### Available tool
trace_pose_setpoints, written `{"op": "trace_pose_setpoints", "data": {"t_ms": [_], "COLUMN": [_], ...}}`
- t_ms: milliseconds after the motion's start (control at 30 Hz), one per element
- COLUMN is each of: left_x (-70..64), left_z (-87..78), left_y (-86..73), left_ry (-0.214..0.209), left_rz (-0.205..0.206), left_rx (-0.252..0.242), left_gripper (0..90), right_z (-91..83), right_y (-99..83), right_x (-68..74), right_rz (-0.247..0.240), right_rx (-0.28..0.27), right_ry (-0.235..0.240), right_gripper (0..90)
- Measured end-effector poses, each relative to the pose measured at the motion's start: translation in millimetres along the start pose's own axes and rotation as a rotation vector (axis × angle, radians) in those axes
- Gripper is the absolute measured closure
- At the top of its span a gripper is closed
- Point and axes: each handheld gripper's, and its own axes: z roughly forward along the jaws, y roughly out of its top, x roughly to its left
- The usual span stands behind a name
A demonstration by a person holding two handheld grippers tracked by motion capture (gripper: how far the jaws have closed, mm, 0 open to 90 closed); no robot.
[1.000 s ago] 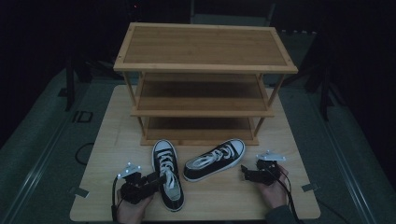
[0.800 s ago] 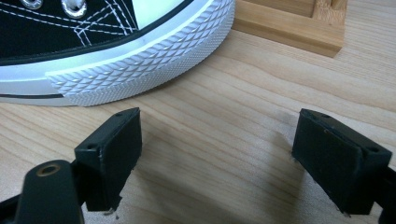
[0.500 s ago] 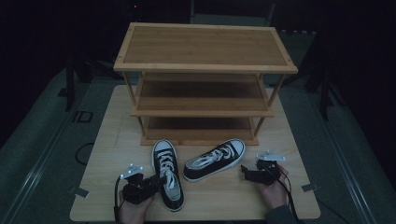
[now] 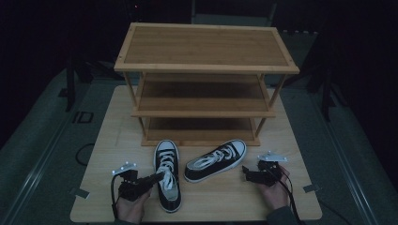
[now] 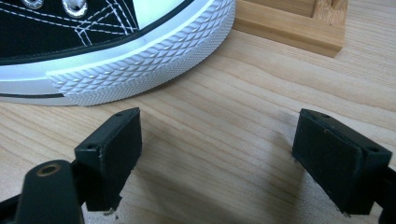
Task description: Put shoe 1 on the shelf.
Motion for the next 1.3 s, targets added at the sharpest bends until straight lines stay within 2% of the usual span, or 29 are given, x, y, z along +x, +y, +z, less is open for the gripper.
{"op": "trace_pose_setpoints", "data": {"t_ms": [200,533,1167,1300], "left_x": [1.9,-1.7,-12.8,-17.3], "left_z": [-3.4,-15.5,-43.4,-48.3], "left_y": [3.6,10.4,37.4,43.7], "left_ry": [-0.05,-0.096,-0.166,-0.198], "left_rz": [-0.014,-0.017,-0.037,-0.036], "left_rx": [-0.022,-0.056,-0.105,-0.112], "left_gripper": [87.9,87.7,87.3,87.3], "right_z": [0.0,0.0,0.0,0.0], "right_y": [0.0,0.0,0.0,0.0], "right_x": [0.0,0.0,0.1,0.1], "right_rz": [0.0,0.0,0.001,0.001], "right_rx": [0.0,0.0,0.0,0.0], "right_ry": [0.0,0.0,0.0,0.0], "right_gripper": [15.3,15.3,15.3,15.3]}}
